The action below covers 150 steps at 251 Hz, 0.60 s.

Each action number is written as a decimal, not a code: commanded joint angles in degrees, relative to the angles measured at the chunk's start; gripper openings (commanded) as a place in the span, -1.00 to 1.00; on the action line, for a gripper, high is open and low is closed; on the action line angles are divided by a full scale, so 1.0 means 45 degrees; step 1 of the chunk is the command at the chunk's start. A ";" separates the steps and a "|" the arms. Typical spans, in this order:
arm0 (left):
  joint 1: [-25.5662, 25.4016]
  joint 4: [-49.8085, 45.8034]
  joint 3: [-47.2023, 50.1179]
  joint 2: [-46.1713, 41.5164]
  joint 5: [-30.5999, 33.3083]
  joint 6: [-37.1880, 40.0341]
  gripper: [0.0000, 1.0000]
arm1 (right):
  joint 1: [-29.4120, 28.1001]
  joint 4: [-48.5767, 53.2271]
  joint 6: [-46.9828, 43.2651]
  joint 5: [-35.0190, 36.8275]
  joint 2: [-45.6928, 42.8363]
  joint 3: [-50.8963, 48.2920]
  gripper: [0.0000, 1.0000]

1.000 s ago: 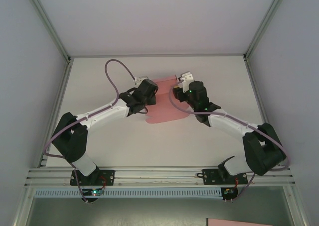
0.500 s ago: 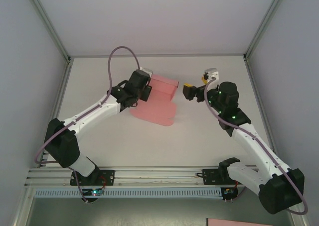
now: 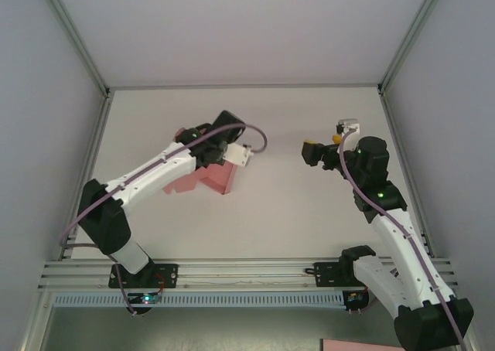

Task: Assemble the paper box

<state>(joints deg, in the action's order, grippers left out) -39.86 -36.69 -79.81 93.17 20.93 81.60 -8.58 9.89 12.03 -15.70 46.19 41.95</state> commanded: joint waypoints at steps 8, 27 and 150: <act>-0.0556 0.3270 0.1034 -0.0344 -0.1652 0.6363 -1.00 | 0.0410 0.0417 -0.0143 0.0204 -0.0637 -0.0360 0.97; -0.1085 0.4483 0.2110 -0.0245 -0.2383 0.8169 -1.00 | 0.0595 0.0520 -0.0136 0.0178 -0.0750 -0.0358 0.97; -0.2945 0.6066 0.3292 0.2839 -0.4772 0.8507 -1.00 | 0.1168 0.0322 0.0033 -0.0900 -0.0631 -0.0534 0.97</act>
<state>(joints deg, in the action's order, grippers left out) -51.94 -15.59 -66.98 102.28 3.99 118.24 -3.86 12.03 11.86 -17.69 43.64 40.62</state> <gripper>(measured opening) 0.050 0.984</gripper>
